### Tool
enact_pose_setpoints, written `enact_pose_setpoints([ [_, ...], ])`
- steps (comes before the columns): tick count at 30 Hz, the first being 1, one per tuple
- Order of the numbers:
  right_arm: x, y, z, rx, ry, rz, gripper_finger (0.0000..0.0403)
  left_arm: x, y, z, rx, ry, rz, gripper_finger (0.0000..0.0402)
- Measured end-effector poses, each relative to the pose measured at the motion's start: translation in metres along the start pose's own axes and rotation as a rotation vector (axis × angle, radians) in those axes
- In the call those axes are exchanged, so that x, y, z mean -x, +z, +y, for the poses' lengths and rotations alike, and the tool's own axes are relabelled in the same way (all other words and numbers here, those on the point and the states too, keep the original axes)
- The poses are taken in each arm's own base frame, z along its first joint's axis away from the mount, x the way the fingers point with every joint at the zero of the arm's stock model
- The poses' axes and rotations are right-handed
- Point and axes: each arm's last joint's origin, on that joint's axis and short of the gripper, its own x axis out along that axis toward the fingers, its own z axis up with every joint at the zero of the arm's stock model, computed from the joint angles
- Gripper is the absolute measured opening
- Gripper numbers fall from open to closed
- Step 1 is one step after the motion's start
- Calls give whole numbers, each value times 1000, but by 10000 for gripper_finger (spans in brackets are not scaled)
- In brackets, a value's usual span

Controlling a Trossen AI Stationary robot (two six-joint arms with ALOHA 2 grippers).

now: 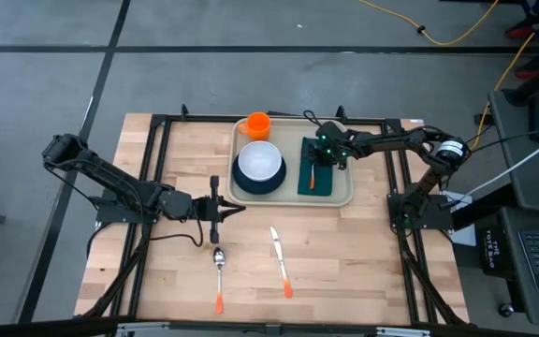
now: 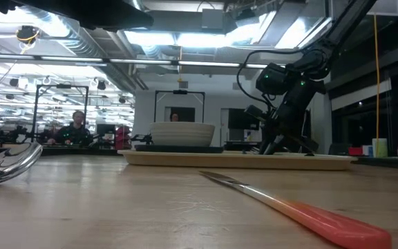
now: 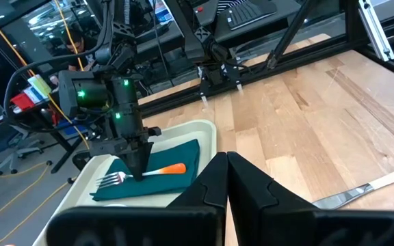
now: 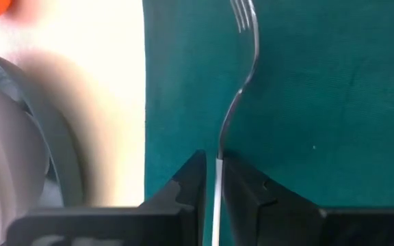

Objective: Set up tray
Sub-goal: Put the orange fork on top of the napkin to the right of the green plate on the gray serving tray, then put the orange spoon on top of the green napkin to the left of the orange fork on the gray serving tray

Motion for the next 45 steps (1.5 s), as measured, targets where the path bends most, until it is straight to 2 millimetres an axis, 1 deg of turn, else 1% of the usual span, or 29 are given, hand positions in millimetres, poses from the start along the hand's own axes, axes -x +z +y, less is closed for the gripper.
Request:
enact_pose_setpoints([
  [7, 0, 0, 0, -9, 0, 0, 49, 0, 0, 0, 17, 0, 0, 5],
  [15, 10, 1, 3, 7, -3, -51, 49, 0, 0, 0, 18, -1, 0, 3],
  [24, 14, 0, -3, -5, -76, -52, 49, 0, 0, -1, 22, -9, -3, 1],
  [30, 35, 1, -1, 26, -104, -137, 49, 0, 0, -1, 23, -26, -7, 5],
  [33, 48, 1, 3, 78, -74, -178, 49, 0, 0, -1, 18, -25, -8, 4],
  [37, 69, -2, 11, 191, -23, -240, 49, 0, 1, -1, 18, -26, -9, 1],
  [41, 91, -14, 21, 321, -3, -337, 49, 0, 0, -1, 24, -27, -9, 4],
  [45, 108, -35, 28, 473, -32, -406, 37, 0, 0, -1, 23, -27, -8, 7],
])
